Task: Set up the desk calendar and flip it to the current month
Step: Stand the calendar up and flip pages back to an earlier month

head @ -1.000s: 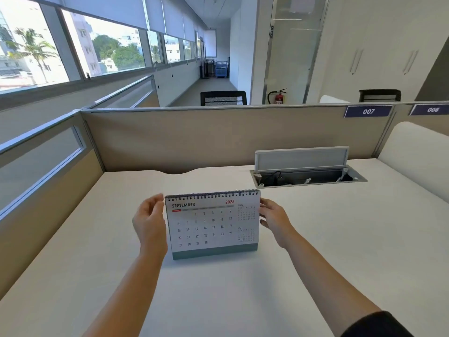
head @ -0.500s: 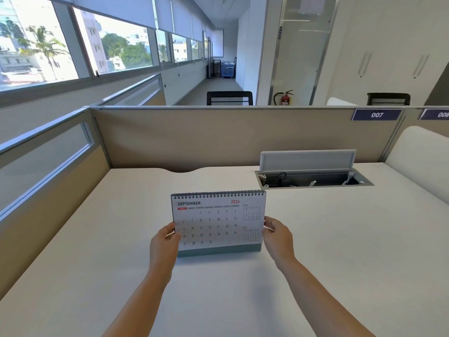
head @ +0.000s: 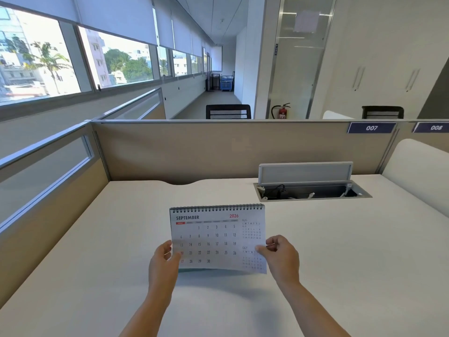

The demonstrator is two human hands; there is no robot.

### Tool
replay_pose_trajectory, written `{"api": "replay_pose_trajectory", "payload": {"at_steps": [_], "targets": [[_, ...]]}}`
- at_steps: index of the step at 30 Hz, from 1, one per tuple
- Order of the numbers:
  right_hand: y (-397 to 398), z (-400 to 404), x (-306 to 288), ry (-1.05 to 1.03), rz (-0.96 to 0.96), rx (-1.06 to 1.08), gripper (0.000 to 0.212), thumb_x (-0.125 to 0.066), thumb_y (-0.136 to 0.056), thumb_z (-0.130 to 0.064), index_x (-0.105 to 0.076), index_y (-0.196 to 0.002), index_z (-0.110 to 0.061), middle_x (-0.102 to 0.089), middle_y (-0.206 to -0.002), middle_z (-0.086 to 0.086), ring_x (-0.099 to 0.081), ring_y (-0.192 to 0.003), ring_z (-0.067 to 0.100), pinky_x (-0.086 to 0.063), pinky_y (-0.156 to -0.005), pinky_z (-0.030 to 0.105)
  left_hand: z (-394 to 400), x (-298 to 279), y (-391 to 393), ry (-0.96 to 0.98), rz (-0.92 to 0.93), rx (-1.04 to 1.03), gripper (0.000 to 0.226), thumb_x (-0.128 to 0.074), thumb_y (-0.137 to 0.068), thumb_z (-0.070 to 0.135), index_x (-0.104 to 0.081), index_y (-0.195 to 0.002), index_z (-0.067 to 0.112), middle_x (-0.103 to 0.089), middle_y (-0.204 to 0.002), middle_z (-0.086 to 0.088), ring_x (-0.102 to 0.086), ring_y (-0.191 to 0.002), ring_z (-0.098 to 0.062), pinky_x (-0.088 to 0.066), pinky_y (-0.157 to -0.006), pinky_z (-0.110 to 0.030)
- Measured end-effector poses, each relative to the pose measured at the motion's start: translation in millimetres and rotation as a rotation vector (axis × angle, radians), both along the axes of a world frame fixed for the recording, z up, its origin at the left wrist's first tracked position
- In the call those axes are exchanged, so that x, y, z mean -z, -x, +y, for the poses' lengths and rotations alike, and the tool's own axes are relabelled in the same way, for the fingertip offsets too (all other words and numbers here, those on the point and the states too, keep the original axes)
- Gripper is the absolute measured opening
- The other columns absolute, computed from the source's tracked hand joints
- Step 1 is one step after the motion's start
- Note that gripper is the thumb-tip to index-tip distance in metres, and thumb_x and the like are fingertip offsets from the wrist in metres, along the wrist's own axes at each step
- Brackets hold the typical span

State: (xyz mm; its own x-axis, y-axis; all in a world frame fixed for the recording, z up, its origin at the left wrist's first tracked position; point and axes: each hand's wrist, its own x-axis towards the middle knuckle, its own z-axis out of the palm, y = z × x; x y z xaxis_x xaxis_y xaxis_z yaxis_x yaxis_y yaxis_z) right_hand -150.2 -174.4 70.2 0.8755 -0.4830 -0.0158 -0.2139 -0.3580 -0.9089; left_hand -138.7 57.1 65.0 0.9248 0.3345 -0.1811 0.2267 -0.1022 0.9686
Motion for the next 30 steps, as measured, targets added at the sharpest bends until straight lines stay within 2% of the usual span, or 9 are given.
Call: {"api": "replay_pose_trajectory", "payload": {"at_steps": [4,10,14,17,19,23,25,28,30], "targets": [[0.1,-3.4,-6.4,-0.037,0.022,-0.046,0.026,-0.075,-0.073,-0.015,-0.053,-0.087,-0.017,-0.068,-0.074,0.009,-0.064,-0.075,0.025,-0.040,-0.057,0.026,1.9,-0.8,-0.6,0.056,0.016,0.002,0.044,-0.045,-0.092,0.009,-0.041,-0.136,0.006,-0.051,-0.135,-0.015,-0.046,-0.125,-0.028,-0.036,-0.101,-0.039],[-0.8,-9.1,-13.6,-0.060,0.023,-0.127,0.025,-0.067,-0.080,-0.013,-0.053,-0.101,-0.016,-0.071,-0.082,0.011,-0.066,-0.075,0.022,-0.046,-0.057,0.027,13.8,-2.2,2.6,0.089,0.000,-0.021,0.038,-0.043,-0.094,0.014,-0.049,-0.129,0.002,-0.058,-0.127,-0.016,-0.057,-0.103,-0.028,-0.037,-0.088,-0.035],[-2.1,-13.5,-17.4,-0.132,0.026,-0.160,0.016,-0.062,-0.084,-0.010,-0.055,-0.098,-0.014,-0.070,-0.087,0.012,-0.066,-0.079,0.024,-0.049,-0.064,0.032,14.7,-5.2,8.5,0.099,0.018,0.012,0.026,-0.039,-0.096,0.016,-0.061,-0.107,0.008,-0.064,-0.107,-0.013,-0.055,-0.097,-0.028,-0.035,-0.085,-0.038],[-1.8,-18.8,-24.1,-0.167,0.049,-0.167,0.005,-0.059,-0.086,-0.013,-0.058,-0.081,-0.010,-0.070,-0.091,0.016,-0.065,-0.079,0.026,-0.050,-0.068,0.037,12.1,-6.0,10.6,0.125,0.059,0.048,0.036,-0.030,-0.099,0.028,-0.061,-0.086,0.016,-0.064,-0.090,-0.005,-0.051,-0.102,-0.027,-0.033,-0.088,-0.040],[-1.8,-20.2,-30.5,-0.209,0.076,-0.175,0.017,-0.056,-0.088,-0.017,-0.057,-0.076,-0.006,-0.069,-0.092,0.016,-0.061,-0.080,0.027,-0.047,-0.071,0.039,11.4,-3.7,10.9,0.177,0.104,0.053,0.044,-0.024,-0.099,0.039,-0.062,-0.091,0.018,-0.065,-0.092,-0.006,-0.051,-0.103,-0.029,-0.035,-0.092,-0.044],[-3.6,-14.8,-57.1,-0.271,0.099,-0.210,0.033,-0.045,-0.091,-0.020,-0.052,-0.085,0.012,-0.056,-0.083,0.025,-0.045,-0.076,0.021,-0.029,-0.069,0.032,13.0,-0.3,10.5,0.272,0.123,-0.003,0.050,-0.022,-0.096,0.049,-0.058,-0.104,0.015,-0.065,-0.096,-0.007,-0.053,-0.105,-0.032,-0.034,-0.103,-0.047],[-6.9,-12.7,-76.8,-0.331,0.058,-0.241,0.026,-0.044,-0.091,-0.019,-0.052,-0.081,0.003,-0.055,-0.084,0.019,-0.043,-0.077,0.020,-0.029,-0.069,0.032,14.0,-2.2,11.7,0.317,0.113,-0.020,0.044,-0.026,-0.097,0.045,-0.054,-0.108,0.013,-0.061,-0.103,-0.007,-0.050,-0.104,-0.031,-0.032,-0.103,-0.047],[-14.8,-8.7,-102.1,-0.450,-0.052,-0.295,0.028,-0.041,-0.095,-0.023,-0.063,-0.098,-0.005,-0.058,-0.090,-0.001,-0.049,-0.092,0.010,-0.031,-0.084,0.029,13.9,-5.5,13.5,0.287,0.086,0.031,0.040,-0.032,-0.098,0.035,-0.058,-0.111,0.006,-0.058,-0.110,-0.012,-0.052,-0.101,-0.033,-0.036,-0.093,-0.043],[-20.3,-4.7,-111.8,-0.551,-0.114,-0.342,0.042,-0.030,-0.100,-0.030,-0.062,-0.114,-0.006,-0.055,-0.086,-0.016,-0.059,-0.075,-0.012,-0.038,-0.072,0.021,12.6,-5.6,14.0,0.235,0.093,0.023,0.029,-0.042,-0.096,0.022,-0.060,-0.106,0.001,-0.061,-0.108,-0.017,-0.055,-0.099,-0.037,-0.041,-0.086,-0.043]]}}
